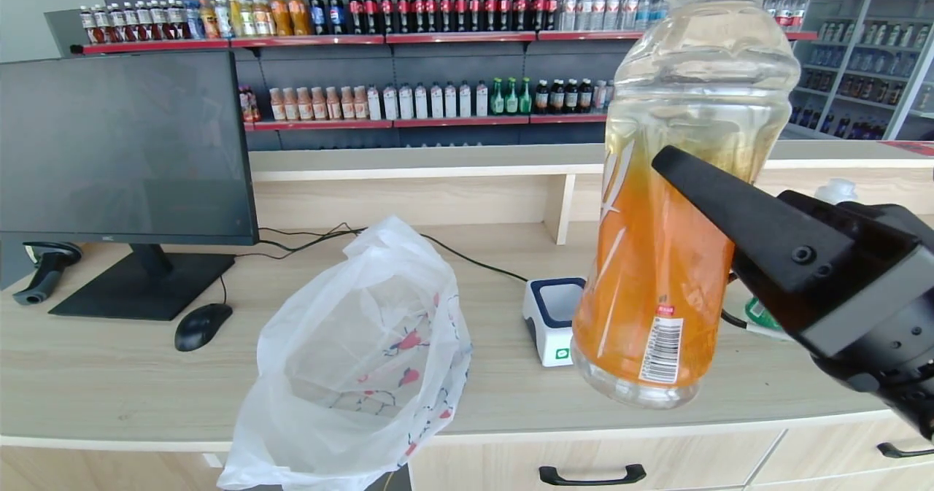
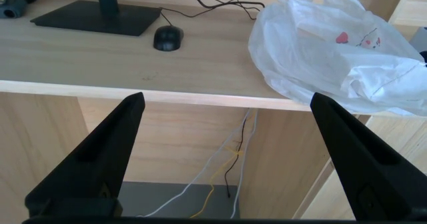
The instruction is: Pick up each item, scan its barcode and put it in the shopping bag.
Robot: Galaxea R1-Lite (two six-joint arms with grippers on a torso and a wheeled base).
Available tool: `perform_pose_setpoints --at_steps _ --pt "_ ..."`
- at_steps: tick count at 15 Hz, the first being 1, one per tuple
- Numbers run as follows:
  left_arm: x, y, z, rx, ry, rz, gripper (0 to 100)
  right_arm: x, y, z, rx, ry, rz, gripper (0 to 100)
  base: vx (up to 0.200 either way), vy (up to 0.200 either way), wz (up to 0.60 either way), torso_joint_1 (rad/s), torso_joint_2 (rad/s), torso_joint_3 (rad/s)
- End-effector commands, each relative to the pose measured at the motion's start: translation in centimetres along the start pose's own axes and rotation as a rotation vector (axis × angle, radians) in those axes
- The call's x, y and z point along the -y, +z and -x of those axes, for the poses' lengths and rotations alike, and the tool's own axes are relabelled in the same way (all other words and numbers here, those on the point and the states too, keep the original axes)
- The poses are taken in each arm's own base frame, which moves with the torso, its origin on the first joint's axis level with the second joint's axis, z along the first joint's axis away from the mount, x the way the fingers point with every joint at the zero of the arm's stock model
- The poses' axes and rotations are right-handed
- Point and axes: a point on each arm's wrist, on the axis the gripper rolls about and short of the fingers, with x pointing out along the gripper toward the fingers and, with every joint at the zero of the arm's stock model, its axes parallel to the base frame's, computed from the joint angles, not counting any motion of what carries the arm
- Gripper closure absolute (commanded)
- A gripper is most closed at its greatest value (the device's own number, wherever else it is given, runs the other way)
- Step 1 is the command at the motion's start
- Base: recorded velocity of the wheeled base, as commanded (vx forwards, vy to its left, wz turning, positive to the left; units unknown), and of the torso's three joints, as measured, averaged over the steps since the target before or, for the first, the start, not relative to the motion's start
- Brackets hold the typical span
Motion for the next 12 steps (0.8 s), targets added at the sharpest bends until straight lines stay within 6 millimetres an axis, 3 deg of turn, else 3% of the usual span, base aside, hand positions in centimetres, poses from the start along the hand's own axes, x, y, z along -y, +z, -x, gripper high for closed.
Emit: perform_pose_setpoints --at_steps 1,12 --pt "0.0 0.0 0.0 0.001 0.0 0.0 0 0.15 -0.21 -0.23 -0.004 0.0 -0.001 100 0.0 0.0 0.0 0.0 0.0 0.0" --pt "0.0 0.0 0.0 0.001 0.002 0.0 0 0.02 -0.53 0.61 -0.028 -0.009 -0.008 100 0.0 0.0 0.0 0.0 0.0 0.0"
